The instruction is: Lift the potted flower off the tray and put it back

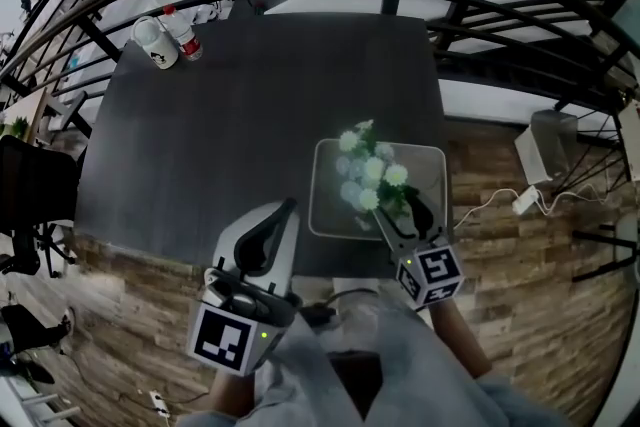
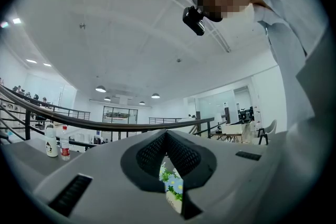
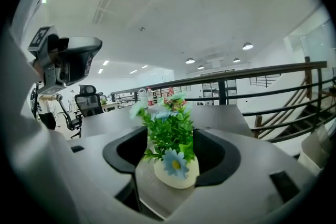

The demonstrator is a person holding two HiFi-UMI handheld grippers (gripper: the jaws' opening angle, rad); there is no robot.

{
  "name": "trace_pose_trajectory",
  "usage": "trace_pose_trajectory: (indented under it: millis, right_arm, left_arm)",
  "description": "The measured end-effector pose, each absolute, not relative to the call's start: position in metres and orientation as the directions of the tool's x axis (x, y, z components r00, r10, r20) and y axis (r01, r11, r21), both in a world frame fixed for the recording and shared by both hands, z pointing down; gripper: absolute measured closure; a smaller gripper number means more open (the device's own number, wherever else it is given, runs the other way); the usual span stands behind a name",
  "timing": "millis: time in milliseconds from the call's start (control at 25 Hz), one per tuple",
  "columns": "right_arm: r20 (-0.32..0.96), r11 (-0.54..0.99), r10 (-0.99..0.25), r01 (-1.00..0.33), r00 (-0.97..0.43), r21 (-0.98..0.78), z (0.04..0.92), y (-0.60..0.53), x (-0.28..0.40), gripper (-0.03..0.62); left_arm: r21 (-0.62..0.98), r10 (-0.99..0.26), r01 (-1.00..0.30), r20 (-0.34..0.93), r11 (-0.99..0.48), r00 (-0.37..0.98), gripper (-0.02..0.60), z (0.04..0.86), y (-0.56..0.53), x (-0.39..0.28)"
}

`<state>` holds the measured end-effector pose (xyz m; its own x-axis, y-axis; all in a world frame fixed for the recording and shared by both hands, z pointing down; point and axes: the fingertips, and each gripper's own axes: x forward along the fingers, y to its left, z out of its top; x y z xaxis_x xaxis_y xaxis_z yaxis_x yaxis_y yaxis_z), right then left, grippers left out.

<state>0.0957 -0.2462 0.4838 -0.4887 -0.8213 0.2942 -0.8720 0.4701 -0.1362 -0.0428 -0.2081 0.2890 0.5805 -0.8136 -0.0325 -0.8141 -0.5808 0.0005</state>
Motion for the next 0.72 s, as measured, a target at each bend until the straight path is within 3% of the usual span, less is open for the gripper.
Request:
trace_pose_trajectory:
  millis: [520,720]
  right_arm:
    - [0.196,0.456,-0.858,-0.88,-0.474,-0.134,0.433,-0.235,0.101,0.329]
    - [0.143,0.454,-0.875,-0.886,-0.463,-0.093,0.405,-0.234,0.104,0.372]
  left_arm:
    - [-0.005,-0.809,-0.811,-0.063,-0.586,0.585,0.583,0.282,-0.198,-0.044]
    - [-0.007,-0.804,-0.807,-0.071,-0.591,0.59,0.583,0.279,-0.196,-0.042]
